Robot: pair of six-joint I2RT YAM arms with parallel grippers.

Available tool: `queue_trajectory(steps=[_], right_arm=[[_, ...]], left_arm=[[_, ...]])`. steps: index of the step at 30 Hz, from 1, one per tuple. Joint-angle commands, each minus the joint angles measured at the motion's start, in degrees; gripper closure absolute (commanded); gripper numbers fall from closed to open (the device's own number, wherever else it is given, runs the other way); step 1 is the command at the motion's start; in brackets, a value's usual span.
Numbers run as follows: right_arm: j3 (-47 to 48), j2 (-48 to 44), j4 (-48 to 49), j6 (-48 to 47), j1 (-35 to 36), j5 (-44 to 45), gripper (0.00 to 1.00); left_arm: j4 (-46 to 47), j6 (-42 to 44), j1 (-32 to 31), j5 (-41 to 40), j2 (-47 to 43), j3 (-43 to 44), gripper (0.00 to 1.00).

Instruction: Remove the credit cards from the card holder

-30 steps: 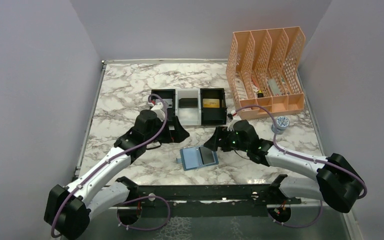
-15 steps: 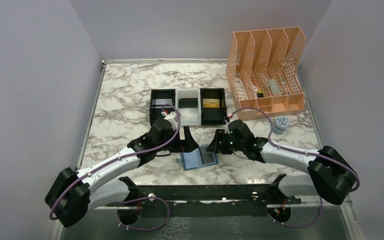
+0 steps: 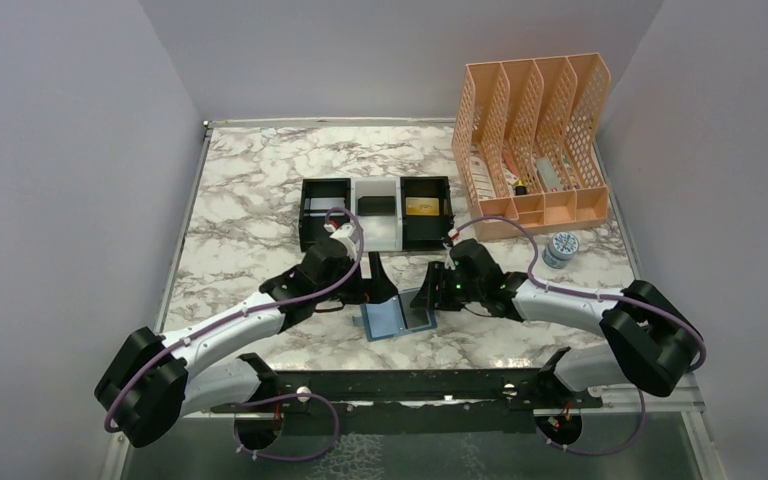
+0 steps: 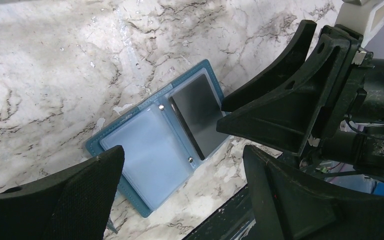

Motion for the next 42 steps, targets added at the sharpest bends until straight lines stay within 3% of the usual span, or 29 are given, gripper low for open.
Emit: queue_trajectory(steps=[1,7,8,9,10,19,30,42], right_arm=[[2.11,1.42,-0.03,-0.74,0.09,-1.00,0.56],[2.15,2.28,-0.58,-0.69,0.09,-0.85,0.59],[2.13,2.24,-0.72,-0.63,0.09,-0.66,0.59],[2.13,2.20,-0.98,-0.67,0.09,-0.46,0.59],[2.08,2.15,-1.48,-0.72,0.09,-0.21,0.60],[1.82,1.57,-2.55,-0.66,0.09,1.28,0.62],[0.90,1.63,-2.15,0.10,0.09,1.04,0.66],[1.24,1.67,-2.76,0.10,0.09,0.93,0.67]], left_arm=[[1.65,-0.44,-0.21,-0.14,0.98,0.32,0.09],[2.66,-0.44,-0.51,0.60,2.58,0.35,0.09],[2.70,9.85,-0.74,0.42,3.13,0.43,0.09],[2.63,-0.88,-1.01,0.37,3.71,0.60,0.22],[2.60,-2.46,-1.27,0.23,4.19,0.81,0.28],[4.20,-5.89,-4.56,-3.28,8.74,1.67,0.43],[15.63,-12.45,-7.01,-4.40,15.65,-1.07,0.54],[15.86,-12.86,-7.83,-5.45,19.17,-2.87,0.61]])
